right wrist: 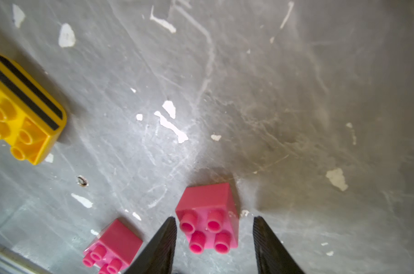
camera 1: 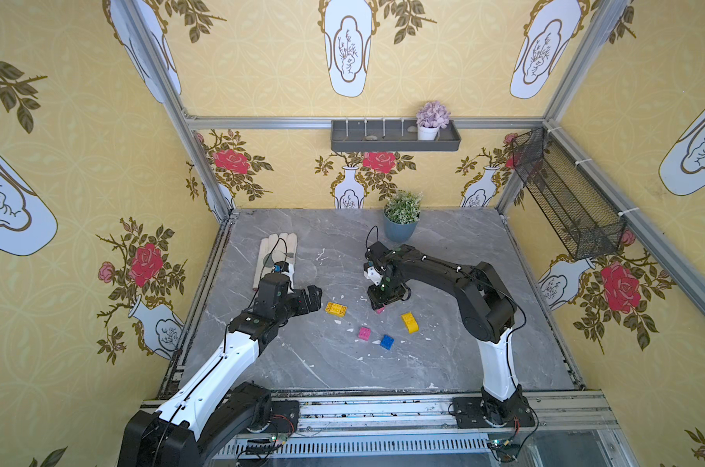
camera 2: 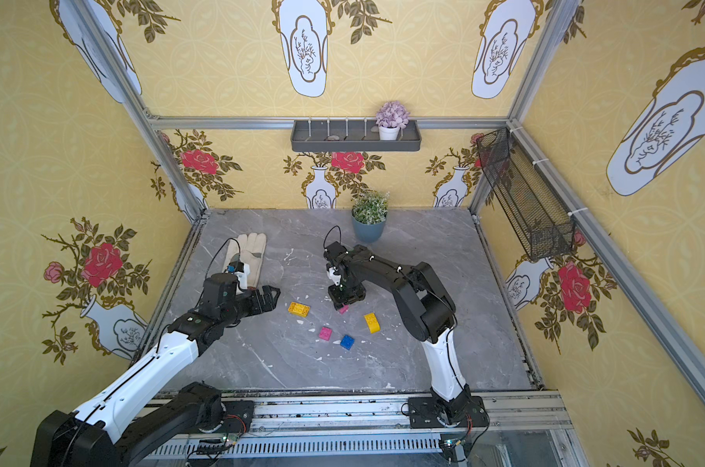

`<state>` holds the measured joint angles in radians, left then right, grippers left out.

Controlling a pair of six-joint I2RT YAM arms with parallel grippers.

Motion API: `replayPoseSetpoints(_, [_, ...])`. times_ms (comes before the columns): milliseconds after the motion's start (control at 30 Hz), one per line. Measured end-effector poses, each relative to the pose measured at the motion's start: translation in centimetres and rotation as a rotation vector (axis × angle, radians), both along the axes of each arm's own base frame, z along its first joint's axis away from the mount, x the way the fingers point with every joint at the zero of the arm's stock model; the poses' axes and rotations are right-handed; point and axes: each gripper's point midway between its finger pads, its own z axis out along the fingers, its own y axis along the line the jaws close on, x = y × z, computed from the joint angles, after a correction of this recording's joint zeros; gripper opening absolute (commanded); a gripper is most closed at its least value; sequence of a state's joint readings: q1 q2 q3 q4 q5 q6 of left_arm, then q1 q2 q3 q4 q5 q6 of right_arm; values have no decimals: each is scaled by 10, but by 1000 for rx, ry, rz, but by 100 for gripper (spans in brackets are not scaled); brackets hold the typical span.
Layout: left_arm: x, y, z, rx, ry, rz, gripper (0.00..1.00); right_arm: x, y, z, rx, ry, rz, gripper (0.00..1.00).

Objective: Assemble the letter s with lego
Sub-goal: Pick up the lego brick from the center of the board.

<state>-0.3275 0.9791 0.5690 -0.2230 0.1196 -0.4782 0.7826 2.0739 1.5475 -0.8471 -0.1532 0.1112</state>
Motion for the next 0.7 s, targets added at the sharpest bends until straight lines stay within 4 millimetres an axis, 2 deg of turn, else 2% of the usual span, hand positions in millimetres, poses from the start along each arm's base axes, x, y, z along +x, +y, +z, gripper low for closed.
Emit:
replayPoseSetpoints(233, [-1, 0, -3, 3, 7, 0, 99, 4, -1, 2, -35, -44, 15, 52])
replayPoseSetpoints(500, [-3, 1, -6, 5, 15, 0, 99, -3, 6, -2, -41, -39, 38, 52])
replayPoseSetpoints(700, [-3, 1, -7, 5, 16, 0, 99, -5, 5, -6, -47, -35, 41, 47])
